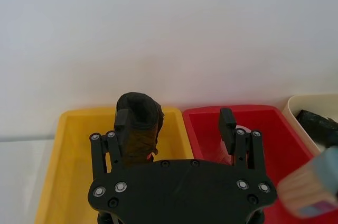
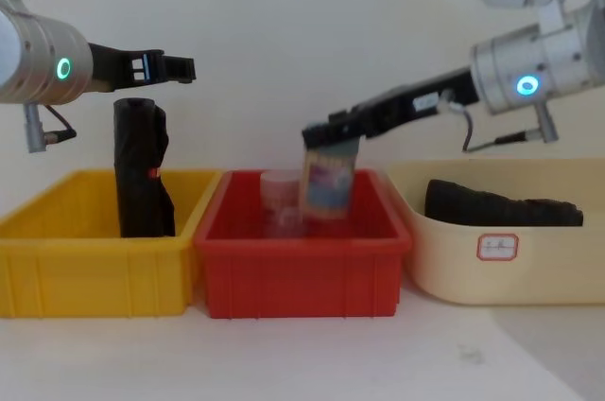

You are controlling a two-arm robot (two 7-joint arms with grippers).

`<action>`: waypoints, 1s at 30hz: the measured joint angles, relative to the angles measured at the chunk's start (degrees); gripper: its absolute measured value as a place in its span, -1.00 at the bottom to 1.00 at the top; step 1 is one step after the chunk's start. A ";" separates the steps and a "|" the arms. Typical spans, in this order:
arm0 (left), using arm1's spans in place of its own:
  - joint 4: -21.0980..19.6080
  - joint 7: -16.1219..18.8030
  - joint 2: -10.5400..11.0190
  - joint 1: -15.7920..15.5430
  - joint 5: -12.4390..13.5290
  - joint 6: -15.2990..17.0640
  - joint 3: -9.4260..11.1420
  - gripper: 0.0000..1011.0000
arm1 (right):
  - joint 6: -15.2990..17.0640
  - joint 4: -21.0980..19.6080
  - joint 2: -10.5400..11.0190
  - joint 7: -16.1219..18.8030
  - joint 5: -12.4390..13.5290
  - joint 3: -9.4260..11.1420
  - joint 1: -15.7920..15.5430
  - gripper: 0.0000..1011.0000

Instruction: Pick up the garbage bag with the one hand and transfer it to the other hand.

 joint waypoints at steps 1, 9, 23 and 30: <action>0.00 0.00 0.00 0.00 0.00 0.00 0.00 0.98 | 0.00 0.00 0.00 0.00 0.00 0.00 0.00 0.28; 0.00 0.00 0.00 0.00 0.00 0.00 0.00 0.98 | 1.73 -5.57 3.44 -1.86 3.36 4.40 -1.29 0.28; 0.00 0.00 0.00 0.00 0.00 0.00 0.00 0.98 | 1.95 -7.65 8.52 -4.29 4.97 7.56 -3.86 0.31; 0.00 0.00 0.00 0.00 0.00 0.00 0.00 0.98 | -0.18 -6.71 9.93 -5.80 4.61 8.09 -5.02 0.69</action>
